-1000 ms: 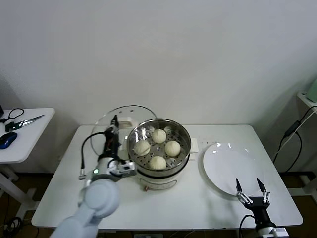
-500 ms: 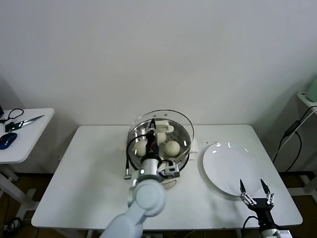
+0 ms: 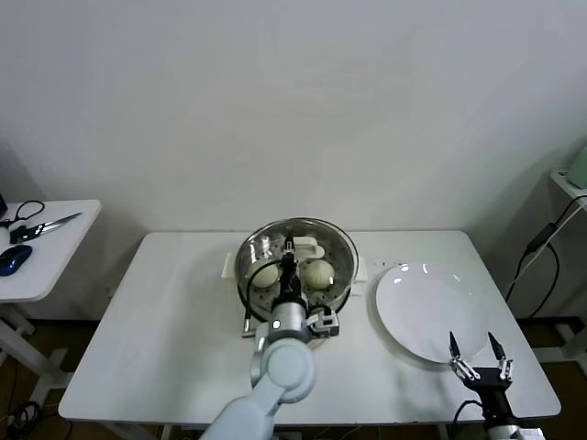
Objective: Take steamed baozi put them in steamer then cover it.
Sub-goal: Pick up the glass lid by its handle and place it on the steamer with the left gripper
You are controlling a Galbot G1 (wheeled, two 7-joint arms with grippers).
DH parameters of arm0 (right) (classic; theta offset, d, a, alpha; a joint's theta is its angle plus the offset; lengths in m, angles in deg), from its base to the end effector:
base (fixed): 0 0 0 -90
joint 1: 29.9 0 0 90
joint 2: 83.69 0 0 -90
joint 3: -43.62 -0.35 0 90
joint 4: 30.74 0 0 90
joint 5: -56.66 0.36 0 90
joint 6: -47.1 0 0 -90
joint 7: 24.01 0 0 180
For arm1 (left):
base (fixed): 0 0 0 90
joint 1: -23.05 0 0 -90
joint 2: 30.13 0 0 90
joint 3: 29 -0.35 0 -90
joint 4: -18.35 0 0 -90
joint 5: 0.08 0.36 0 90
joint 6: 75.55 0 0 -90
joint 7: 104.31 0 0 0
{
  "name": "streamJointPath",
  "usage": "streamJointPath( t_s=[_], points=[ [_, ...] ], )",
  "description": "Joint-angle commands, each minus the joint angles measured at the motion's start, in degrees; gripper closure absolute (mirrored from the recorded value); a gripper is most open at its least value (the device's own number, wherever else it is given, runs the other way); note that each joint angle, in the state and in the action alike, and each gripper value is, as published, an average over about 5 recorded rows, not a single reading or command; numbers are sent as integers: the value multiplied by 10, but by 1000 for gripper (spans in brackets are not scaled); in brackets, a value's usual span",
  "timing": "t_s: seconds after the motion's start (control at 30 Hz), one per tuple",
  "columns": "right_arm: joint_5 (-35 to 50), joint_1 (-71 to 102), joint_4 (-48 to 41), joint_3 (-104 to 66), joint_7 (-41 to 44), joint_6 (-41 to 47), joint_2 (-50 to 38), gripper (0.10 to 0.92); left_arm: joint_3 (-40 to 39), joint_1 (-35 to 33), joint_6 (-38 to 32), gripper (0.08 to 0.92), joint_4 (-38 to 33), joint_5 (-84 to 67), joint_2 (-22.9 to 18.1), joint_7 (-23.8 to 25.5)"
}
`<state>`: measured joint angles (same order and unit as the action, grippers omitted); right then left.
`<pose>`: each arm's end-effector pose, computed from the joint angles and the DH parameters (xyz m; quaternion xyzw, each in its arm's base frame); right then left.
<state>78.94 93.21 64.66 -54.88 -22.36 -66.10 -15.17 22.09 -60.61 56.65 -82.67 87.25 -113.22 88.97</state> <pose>0.1468 -0.1651 -0.4238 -0.0324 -0.9991 0.0209 0.0154 0.3071 -0.1865 -0.2736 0.0127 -0.7234 -0.6901 0.0143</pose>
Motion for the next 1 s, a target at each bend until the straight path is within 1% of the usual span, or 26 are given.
streamJointPath(
  t_s=[0.03,0.3,0.7,0.8,1.0],
  points=[
    [4,3,1,-2,0,-6,0,203,0,0,4,862,20,-3,6,-6],
    [4,7,2,-8,-1,-11,3,203,4,2,0,862,27,-7,10,-18],
    [-1,7,8,-7,5,-12,7,203,11,0,-5,860,39,-18,5,-44],
    [-5,8,10,-6,6,-9,7,203,12,-4,-7,822,33,-22,9,-37],
    [-14,7,10,-2,8,-2,6,203,4,-7,-4,658,-9,-51,32,-6]
  ],
)
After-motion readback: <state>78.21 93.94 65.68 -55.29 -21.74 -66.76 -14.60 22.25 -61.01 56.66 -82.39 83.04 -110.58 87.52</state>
